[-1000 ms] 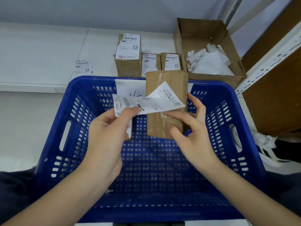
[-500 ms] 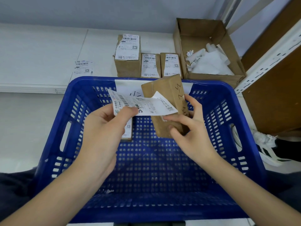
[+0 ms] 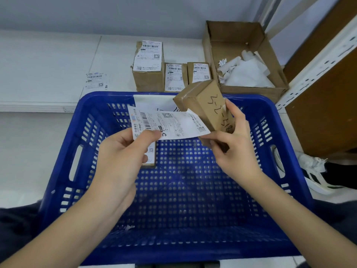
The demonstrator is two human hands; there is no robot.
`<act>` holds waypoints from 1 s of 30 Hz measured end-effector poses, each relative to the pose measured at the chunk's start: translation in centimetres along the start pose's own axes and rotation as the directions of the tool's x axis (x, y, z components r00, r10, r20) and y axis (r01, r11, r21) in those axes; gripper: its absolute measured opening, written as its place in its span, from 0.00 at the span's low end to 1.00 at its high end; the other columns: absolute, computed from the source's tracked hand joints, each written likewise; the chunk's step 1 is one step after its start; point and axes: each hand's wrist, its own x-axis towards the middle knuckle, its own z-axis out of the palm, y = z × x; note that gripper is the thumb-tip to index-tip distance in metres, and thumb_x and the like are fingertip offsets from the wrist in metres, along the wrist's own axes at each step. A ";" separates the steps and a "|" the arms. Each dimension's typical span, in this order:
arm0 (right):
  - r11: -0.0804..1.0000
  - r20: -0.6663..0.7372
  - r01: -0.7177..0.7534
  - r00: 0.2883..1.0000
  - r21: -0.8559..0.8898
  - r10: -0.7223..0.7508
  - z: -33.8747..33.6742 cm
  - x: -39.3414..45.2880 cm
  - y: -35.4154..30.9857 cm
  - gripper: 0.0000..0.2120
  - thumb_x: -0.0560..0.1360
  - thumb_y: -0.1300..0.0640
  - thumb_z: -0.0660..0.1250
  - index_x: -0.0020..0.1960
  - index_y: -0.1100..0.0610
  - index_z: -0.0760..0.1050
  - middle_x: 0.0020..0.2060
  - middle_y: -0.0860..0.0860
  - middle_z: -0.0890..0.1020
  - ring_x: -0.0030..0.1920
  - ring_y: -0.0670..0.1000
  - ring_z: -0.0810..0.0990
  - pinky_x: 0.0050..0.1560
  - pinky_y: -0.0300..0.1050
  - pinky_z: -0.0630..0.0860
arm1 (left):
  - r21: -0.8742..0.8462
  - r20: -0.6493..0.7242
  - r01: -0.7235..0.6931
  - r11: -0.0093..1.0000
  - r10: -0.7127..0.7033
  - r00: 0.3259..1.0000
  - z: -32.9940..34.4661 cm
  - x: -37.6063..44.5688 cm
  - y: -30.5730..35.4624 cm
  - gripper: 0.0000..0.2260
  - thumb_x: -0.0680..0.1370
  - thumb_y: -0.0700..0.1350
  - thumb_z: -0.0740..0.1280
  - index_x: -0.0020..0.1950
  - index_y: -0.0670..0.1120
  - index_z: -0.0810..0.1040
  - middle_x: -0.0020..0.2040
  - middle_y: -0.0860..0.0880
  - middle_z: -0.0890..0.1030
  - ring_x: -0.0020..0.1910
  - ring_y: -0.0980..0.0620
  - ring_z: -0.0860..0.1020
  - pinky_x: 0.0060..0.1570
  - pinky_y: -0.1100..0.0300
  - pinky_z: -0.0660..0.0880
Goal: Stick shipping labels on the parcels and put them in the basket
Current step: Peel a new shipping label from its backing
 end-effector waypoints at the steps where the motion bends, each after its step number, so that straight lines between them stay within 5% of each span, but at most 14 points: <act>1: 1.000 0.002 0.009 1.000 -0.013 -0.009 0.0 -0.1 0.0 0.07 0.71 0.58 0.71 0.47 0.49 0.84 0.74 0.55 0.60 0.68 0.48 0.57 0.64 0.40 0.58 | 0.004 -0.005 0.005 1.000 -0.005 1.000 0.0 0.1 0.0 0.15 0.74 0.39 0.69 0.28 0.48 0.81 0.30 0.57 0.81 0.35 0.62 0.79 0.39 0.63 0.69; 5: 0.994 0.009 -0.035 0.999 -0.102 0.036 -0.3 0.2 0.8 0.13 0.70 0.64 0.73 0.48 0.47 0.83 0.75 0.53 0.58 0.68 0.54 0.61 0.65 0.49 0.63 | -0.003 0.001 0.028 1.000 -0.028 1.000 -0.4 0.2 0.3 0.09 0.74 0.38 0.69 0.36 0.48 0.82 0.30 0.58 0.81 0.31 0.62 0.77 0.38 0.63 0.69; 9: 0.979 -0.066 -0.200 0.978 -0.041 0.197 -2.7 1.2 1.4 0.18 0.70 0.67 0.71 0.47 0.43 0.78 0.75 0.47 0.56 0.70 0.45 0.55 0.69 0.31 0.57 | -0.004 0.020 -0.047 0.999 0.047 0.999 -1.9 0.9 1.6 0.07 0.74 0.36 0.68 0.40 0.46 0.82 0.34 0.55 0.84 0.28 0.63 0.78 0.28 0.68 0.73; 13: 0.903 0.174 -0.285 0.955 0.323 0.239 -2.4 1.4 0.1 0.16 0.72 0.62 0.71 0.51 0.41 0.78 0.73 0.45 0.59 0.74 0.50 0.59 0.69 0.50 0.67 | 0.140 0.255 0.007 0.990 -0.043 0.966 -3.1 2.1 2.4 0.07 0.75 0.36 0.66 0.44 0.45 0.83 0.45 0.50 0.86 0.41 0.57 0.83 0.39 0.65 0.80; 17: 0.627 0.383 -0.488 0.871 0.607 0.307 -2.0 1.3 -0.7 0.13 0.73 0.59 0.68 0.55 0.46 0.78 0.56 0.42 0.81 0.56 0.52 0.81 0.54 0.48 0.79 | 0.208 0.389 -0.029 0.978 -0.055 0.920 -3.2 2.3 3.1 0.10 0.73 0.32 0.67 0.49 0.44 0.82 0.46 0.49 0.86 0.46 0.53 0.84 0.44 0.63 0.80; 20: 0.583 0.428 -0.503 0.861 0.638 0.275 -1.9 1.1 -1.0 0.14 0.75 0.65 0.65 0.56 0.50 0.77 0.46 0.37 0.83 0.48 0.45 0.83 0.46 0.39 0.79 | 0.286 0.406 -0.078 0.955 -0.047 0.913 -3.3 2.4 2.9 0.15 0.70 0.31 0.70 0.52 0.47 0.81 0.45 0.51 0.86 0.45 0.54 0.84 0.43 0.63 0.80; 30: 0.612 0.456 -0.511 0.851 0.603 0.261 -1.4 0.5 -1.1 0.15 0.74 0.64 0.68 0.54 0.46 0.79 0.59 0.47 0.78 0.56 0.52 0.79 0.54 0.49 0.80 | 0.352 0.414 -0.139 0.926 -0.021 0.910 -4.0 3.1 3.1 0.15 0.67 0.31 0.74 0.48 0.47 0.83 0.41 0.46 0.86 0.41 0.49 0.84 0.38 0.68 0.78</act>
